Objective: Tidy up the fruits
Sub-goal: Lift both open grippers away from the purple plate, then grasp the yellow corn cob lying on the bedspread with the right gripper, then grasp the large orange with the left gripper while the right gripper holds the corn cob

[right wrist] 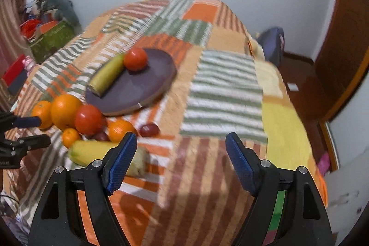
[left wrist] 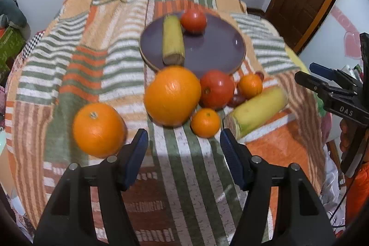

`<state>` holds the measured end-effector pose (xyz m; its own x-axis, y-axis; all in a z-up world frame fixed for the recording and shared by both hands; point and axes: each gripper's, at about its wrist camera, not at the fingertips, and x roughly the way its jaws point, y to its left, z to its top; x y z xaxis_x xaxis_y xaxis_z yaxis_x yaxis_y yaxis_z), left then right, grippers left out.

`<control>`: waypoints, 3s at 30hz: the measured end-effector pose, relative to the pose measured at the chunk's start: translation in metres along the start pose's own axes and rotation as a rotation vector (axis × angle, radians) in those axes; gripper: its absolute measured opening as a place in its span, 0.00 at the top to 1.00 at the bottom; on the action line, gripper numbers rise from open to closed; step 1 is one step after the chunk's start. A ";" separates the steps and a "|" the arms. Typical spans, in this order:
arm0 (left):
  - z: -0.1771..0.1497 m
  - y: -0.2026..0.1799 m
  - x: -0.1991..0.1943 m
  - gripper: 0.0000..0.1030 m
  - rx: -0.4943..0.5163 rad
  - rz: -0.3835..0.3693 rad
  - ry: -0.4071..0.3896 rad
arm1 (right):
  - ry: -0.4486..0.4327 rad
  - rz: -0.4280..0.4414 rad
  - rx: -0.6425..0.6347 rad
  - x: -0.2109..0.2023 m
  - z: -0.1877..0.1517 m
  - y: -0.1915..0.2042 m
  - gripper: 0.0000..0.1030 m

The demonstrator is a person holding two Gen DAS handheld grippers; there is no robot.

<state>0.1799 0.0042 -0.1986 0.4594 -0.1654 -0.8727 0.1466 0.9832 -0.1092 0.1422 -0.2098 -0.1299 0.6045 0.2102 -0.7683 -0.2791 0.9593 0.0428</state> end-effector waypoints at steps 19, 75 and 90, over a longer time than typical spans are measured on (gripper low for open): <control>-0.004 -0.009 0.033 0.33 -0.023 0.035 0.040 | 0.084 0.074 0.012 0.017 -0.027 -0.004 0.26; -0.018 0.093 -0.005 0.29 -0.199 0.135 -0.063 | 0.212 0.243 -0.203 0.011 -0.040 0.054 0.59; -0.006 0.091 0.021 0.36 -0.161 0.176 -0.066 | 0.121 0.226 -0.157 0.006 -0.031 0.055 0.65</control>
<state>0.1981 0.0907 -0.2300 0.5227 0.0095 -0.8525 -0.0795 0.9961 -0.0377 0.1073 -0.1621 -0.1520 0.4236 0.3818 -0.8214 -0.5138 0.8481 0.1293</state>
